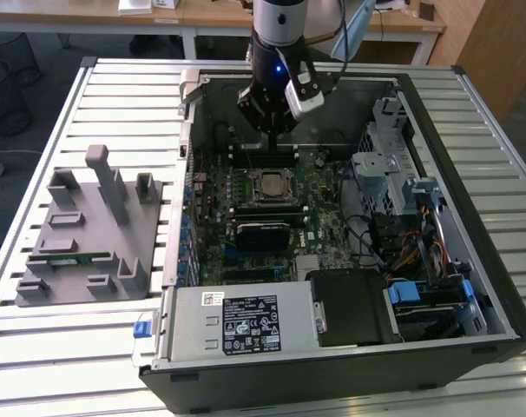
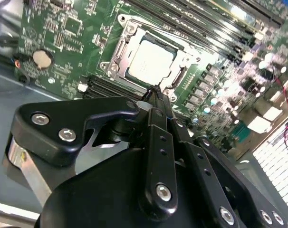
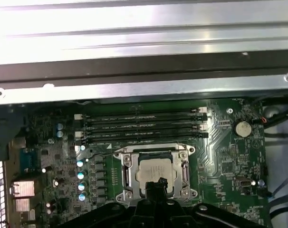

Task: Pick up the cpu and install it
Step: 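Install the first cpu locking lever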

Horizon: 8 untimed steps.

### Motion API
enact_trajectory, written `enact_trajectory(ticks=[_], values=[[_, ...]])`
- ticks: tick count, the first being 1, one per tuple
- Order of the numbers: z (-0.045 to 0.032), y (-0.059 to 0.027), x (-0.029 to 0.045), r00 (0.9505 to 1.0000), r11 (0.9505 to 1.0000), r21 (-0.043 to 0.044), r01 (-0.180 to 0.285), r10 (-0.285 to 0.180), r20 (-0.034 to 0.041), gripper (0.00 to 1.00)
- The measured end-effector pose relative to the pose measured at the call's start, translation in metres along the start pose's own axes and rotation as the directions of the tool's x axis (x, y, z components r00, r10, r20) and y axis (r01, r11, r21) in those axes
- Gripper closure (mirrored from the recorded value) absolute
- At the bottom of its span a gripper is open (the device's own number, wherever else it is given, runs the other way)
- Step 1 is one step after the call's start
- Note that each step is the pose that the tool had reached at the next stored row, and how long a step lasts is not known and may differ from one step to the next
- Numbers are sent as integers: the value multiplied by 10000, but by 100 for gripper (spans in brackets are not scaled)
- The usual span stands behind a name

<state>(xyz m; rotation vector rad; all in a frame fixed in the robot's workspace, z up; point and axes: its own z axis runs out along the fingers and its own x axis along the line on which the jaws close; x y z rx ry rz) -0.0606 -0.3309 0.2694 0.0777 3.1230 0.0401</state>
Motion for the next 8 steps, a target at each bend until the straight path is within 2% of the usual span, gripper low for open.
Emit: enact_trajectory(ticks=[2,4,8], values=[[5,-1,2,9994,9994,-5,346,-346,-9,89],[10,-2,35,9989,9989,-8,463,-463,-12,89],[21,-10,187,9989,9989,-9,478,-478,-12,89]])
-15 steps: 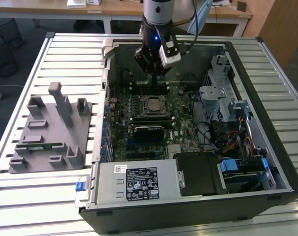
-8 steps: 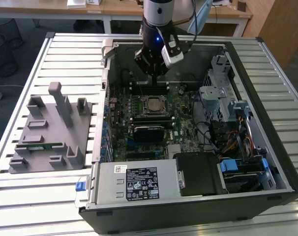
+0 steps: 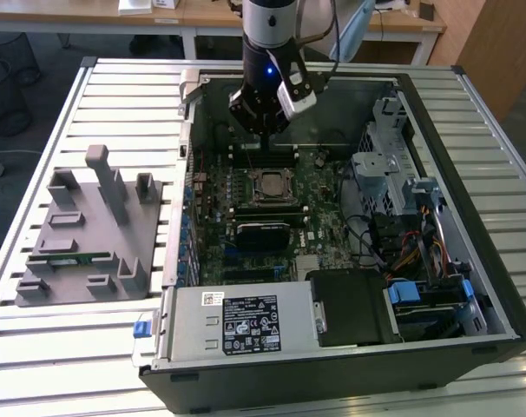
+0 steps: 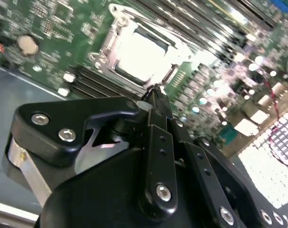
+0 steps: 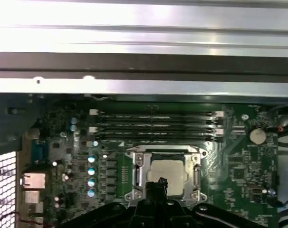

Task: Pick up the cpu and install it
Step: 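Install the first cpu locking lever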

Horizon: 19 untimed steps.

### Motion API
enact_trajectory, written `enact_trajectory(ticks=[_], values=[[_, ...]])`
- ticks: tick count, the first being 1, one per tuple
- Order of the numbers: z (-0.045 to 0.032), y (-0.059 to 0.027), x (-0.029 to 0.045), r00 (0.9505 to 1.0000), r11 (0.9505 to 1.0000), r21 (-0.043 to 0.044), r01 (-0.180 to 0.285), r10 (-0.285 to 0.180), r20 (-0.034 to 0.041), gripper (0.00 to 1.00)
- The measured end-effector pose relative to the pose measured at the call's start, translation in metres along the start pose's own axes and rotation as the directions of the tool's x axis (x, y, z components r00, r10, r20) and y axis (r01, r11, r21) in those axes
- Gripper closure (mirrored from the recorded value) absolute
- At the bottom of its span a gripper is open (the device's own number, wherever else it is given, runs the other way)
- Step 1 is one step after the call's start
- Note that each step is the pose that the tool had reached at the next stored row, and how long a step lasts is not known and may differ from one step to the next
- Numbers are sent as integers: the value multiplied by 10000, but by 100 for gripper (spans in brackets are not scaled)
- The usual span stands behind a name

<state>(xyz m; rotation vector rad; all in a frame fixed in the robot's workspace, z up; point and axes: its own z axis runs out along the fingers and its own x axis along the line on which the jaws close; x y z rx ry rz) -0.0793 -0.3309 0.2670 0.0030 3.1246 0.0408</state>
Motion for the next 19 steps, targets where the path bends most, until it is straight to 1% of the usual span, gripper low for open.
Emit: enact_trajectory(ticks=[5,7,8,13,19], values=[[15,0,224,10000,10000,1,0,0,6,89],[27,-1,302,10000,10000,0,-2,2,11,89],[34,0,329,10000,10000,-1,-1,1,14,89],[67,26,421,10000,10000,1,-1,1,15,89],[117,107,451,10000,10000,-1,0,0,16,89]])
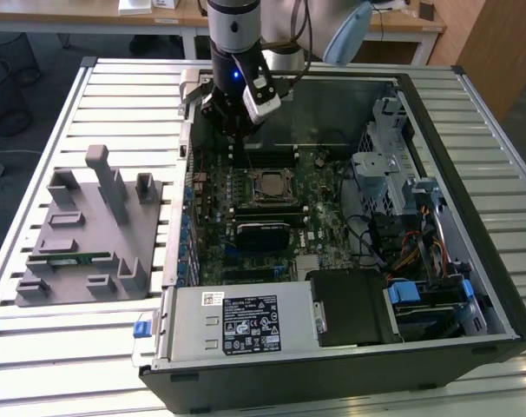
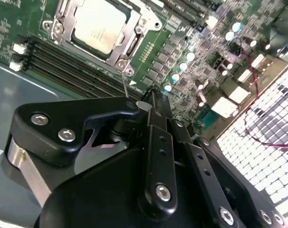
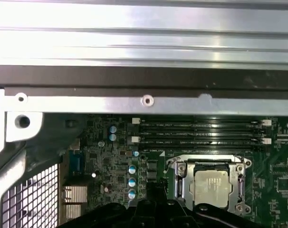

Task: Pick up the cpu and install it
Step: 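Install the first cpu locking lever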

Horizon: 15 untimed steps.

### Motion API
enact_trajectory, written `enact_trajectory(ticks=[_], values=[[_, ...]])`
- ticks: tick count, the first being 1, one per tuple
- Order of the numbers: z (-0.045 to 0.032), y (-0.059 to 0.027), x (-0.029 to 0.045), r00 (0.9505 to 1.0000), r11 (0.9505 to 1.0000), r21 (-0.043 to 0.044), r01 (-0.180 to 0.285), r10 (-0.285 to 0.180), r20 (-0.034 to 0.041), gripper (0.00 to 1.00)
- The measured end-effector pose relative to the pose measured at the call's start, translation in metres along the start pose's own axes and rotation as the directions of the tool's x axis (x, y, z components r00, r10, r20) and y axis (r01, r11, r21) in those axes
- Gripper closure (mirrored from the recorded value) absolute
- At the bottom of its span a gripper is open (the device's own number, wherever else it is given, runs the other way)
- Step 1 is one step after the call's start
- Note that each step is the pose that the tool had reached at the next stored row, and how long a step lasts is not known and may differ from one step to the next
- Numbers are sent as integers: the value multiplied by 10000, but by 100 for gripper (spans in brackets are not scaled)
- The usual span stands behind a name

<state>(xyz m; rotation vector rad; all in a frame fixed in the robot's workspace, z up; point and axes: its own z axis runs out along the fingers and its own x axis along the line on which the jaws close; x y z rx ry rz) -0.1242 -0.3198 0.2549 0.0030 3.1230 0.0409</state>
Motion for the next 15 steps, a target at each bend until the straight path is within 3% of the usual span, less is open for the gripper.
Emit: enact_trajectory(ticks=[3,8,15], values=[[12,66,2,10000,10000,0,1,-1,0,89],[17,88,-12,10000,10000,0,2,-2,-1,89],[33,99,-243,10000,10000,0,-1,1,-75,89]])
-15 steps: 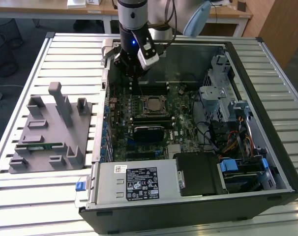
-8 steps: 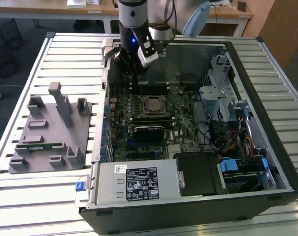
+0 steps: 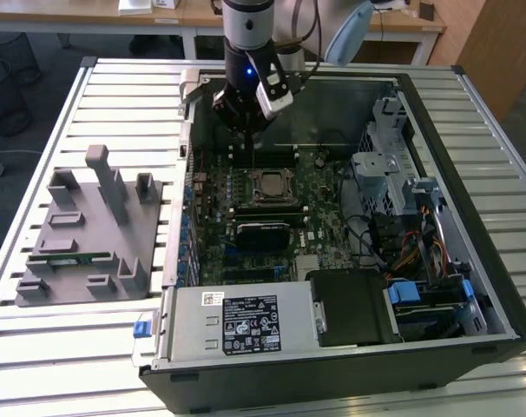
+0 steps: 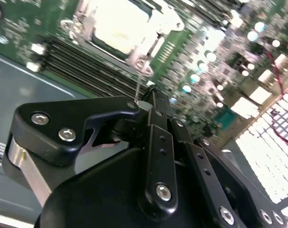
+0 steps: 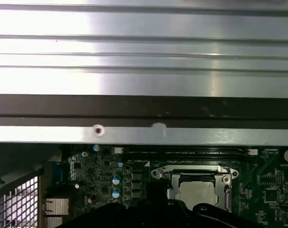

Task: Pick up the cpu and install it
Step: 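Install the first cpu locking lever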

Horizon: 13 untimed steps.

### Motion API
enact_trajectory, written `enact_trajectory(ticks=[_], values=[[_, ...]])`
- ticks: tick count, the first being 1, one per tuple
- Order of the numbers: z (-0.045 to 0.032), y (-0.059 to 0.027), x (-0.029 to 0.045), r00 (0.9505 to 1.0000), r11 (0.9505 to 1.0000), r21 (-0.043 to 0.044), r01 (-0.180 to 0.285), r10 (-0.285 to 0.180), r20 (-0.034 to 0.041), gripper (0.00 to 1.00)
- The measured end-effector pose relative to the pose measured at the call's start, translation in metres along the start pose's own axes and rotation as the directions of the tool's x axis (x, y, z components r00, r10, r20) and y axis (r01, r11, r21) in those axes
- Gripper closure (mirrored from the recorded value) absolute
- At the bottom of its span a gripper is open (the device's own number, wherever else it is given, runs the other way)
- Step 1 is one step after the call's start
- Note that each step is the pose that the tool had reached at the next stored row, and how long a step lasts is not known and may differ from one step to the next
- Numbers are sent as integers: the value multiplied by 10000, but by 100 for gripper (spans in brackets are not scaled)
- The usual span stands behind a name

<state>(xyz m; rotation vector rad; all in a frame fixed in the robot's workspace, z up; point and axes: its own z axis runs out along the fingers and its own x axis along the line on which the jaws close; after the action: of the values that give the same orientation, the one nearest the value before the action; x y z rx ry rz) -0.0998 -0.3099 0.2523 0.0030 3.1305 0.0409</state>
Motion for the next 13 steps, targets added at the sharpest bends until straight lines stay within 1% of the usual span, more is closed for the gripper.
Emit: enact_trajectory(ticks=[2,3,4,6,7,9,11,13], values=[[10,0,-79,10000,10000,1,-1,1,-35,89],[18,0,-102,10000,10000,-14,1,-1,-42,89],[23,-1,-119,10000,10000,-83,-1,1,-48,89],[32,-1,-144,10000,9996,-285,-4,3,-51,89],[39,-2,-154,10000,9994,-360,-5,3,-50,89],[58,-6,-170,10000,9989,-469,-6,3,-50,89],[73,-7,-181,10000,9988,-480,-5,3,-50,89],[86,-4,-191,10000,9990,-451,-6,3,-51,89]])
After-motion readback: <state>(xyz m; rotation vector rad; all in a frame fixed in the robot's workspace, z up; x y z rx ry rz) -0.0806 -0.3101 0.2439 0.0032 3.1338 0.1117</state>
